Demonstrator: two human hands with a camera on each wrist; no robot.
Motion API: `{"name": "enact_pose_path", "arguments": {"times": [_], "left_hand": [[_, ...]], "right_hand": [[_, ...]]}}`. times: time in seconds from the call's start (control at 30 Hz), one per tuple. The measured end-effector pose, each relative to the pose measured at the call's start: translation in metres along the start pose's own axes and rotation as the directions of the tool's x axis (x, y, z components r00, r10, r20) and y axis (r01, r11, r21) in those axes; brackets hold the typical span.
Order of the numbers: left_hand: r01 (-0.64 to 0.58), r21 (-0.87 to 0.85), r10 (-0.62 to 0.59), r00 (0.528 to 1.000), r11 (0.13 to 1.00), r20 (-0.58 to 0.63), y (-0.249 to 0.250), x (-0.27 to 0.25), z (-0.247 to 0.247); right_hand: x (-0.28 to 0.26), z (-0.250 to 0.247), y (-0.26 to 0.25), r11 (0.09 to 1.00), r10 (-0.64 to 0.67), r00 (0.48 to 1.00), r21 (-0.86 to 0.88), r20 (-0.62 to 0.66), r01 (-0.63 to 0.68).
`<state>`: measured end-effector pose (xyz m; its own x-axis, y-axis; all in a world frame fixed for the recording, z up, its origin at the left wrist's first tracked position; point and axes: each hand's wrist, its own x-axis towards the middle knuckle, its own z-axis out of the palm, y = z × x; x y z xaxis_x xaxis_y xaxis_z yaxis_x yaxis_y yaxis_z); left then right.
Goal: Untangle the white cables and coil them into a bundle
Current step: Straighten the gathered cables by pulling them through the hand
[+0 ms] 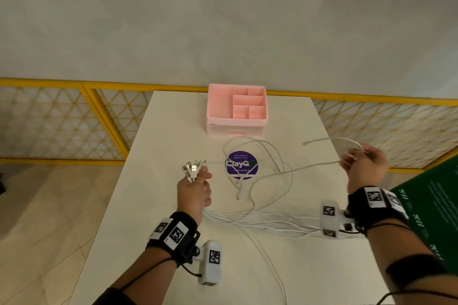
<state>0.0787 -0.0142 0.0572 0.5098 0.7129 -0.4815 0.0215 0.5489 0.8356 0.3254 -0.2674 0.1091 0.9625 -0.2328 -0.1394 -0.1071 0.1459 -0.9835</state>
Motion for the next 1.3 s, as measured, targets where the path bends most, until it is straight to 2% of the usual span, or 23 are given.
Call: {"name": "enact_pose_path", "arguments": {"times": [0.13, 0.23, 0.3, 0.33, 0.37, 0.4, 0.43, 0.47, 0.5, 0.53, 0.57, 0.6, 0.67, 0.7, 0.73, 0.77, 0.8, 0.83, 0.93, 1.13, 1.3], "left_hand": [[0.005, -0.045, -0.005, 1.000, 0.999, -0.004, 0.000, 0.002, 0.001], [-0.014, -0.075, 0.015, 1.000, 0.997, 0.009, 0.005, 0.001, 0.004], [-0.024, -0.087, 0.025, 1.000, 0.996, 0.017, 0.009, 0.000, 0.007], [-0.029, -0.093, 0.031, 0.999, 0.995, 0.024, 0.010, -0.001, 0.008], [-0.035, -0.098, 0.039, 0.999, 0.995, 0.032, 0.011, -0.002, 0.010], [-0.041, -0.102, 0.045, 0.998, 0.994, 0.040, 0.011, -0.003, 0.011], [-0.045, -0.105, 0.050, 0.998, 0.993, 0.046, 0.012, -0.003, 0.013], [-0.046, -0.108, 0.052, 0.997, 0.993, 0.051, 0.012, -0.004, 0.016], [-0.046, -0.114, 0.052, 0.997, 0.992, 0.057, 0.013, -0.005, 0.019], [-0.043, -0.125, 0.051, 0.997, 0.991, 0.063, 0.013, -0.006, 0.022], [-0.041, -0.139, 0.051, 0.996, 0.989, 0.069, 0.014, -0.007, 0.025], [-0.041, -0.153, 0.052, 0.996, 0.987, 0.074, 0.015, -0.009, 0.028], [-0.041, -0.184, 0.055, 0.996, 0.982, 0.073, 0.019, -0.011, 0.034], [-0.045, -0.203, 0.060, 0.996, 0.978, 0.068, 0.021, -0.012, 0.036], [-0.056, -0.223, 0.072, 0.995, 0.973, 0.062, 0.025, -0.012, 0.037], [-0.074, -0.237, 0.089, 0.995, 0.969, 0.054, 0.029, -0.011, 0.038], [-0.095, -0.246, 0.108, 0.993, 0.965, 0.041, 0.033, -0.010, 0.037], [-0.116, -0.253, 0.127, 0.992, 0.960, 0.024, 0.037, -0.009, 0.035], [-0.174, -0.301, 0.171, 0.985, 0.938, -0.036, 0.042, -0.005, 0.027], [-0.219, -0.277, 0.197, 0.975, 0.936, -0.106, 0.036, 0.004, 0.024], [-0.212, -0.238, 0.186, 0.974, 0.948, -0.127, 0.021, 0.007, 0.018]], "right_hand": [[0.029, -0.050, 0.014, 0.993, 0.095, 0.950, -0.036, -0.299, -0.111], [0.041, -0.092, 0.039, 0.948, 0.207, 0.902, -0.152, -0.378, -0.281], [0.045, -0.107, 0.055, 0.853, 0.314, 0.883, -0.306, -0.348, -0.424], [0.047, -0.110, 0.061, 0.760, 0.347, 0.860, -0.425, -0.375, -0.492], [0.043, -0.107, 0.062, 0.651, 0.348, 0.836, -0.532, -0.424, -0.541], [0.038, -0.098, 0.065, 0.585, 0.313, 0.840, -0.607, -0.443, -0.538], [0.027, -0.084, 0.065, 0.612, 0.252, 0.888, -0.648, -0.384, -0.453], [0.015, -0.067, 0.065, 0.694, 0.176, 0.955, -0.658, -0.240, -0.293], [-0.003, -0.049, 0.060, 0.789, 0.106, 0.993, -0.604, -0.046, -0.112], [-0.022, -0.030, 0.058, 0.847, 0.045, 0.984, -0.530, 0.171, 0.053], [-0.048, -0.010, 0.051, 0.855, 0.010, 0.924, -0.482, 0.383, 0.190], [-0.074, 0.008, 0.046, 0.851, -0.001, 0.815, -0.428, 0.579, 0.305], [-0.126, 0.042, 0.036, 0.828, 0.095, 0.533, -0.364, 0.841, 0.426], [-0.148, 0.056, 0.035, 0.785, 0.188, 0.390, -0.377, 0.901, 0.491], [-0.165, 0.066, 0.040, 0.723, 0.274, 0.275, -0.386, 0.922, 0.573], [-0.177, 0.074, 0.048, 0.656, 0.333, 0.202, -0.381, 0.921, 0.652], [-0.185, 0.078, 0.056, 0.609, 0.338, 0.176, -0.357, 0.925, 0.708], [-0.191, 0.079, 0.061, 0.584, 0.308, 0.191, -0.344, 0.932, 0.735], [-0.186, 0.070, 0.073, 0.556, 0.269, 0.291, -0.394, 0.918, 0.731], [-0.138, 0.025, 0.092, 0.290, 0.334, 0.329, -0.428, 0.883, 0.856], [-0.097, 0.000, 0.083, 0.123, 0.411, 0.387, -0.470, 0.826, 0.874]]}}
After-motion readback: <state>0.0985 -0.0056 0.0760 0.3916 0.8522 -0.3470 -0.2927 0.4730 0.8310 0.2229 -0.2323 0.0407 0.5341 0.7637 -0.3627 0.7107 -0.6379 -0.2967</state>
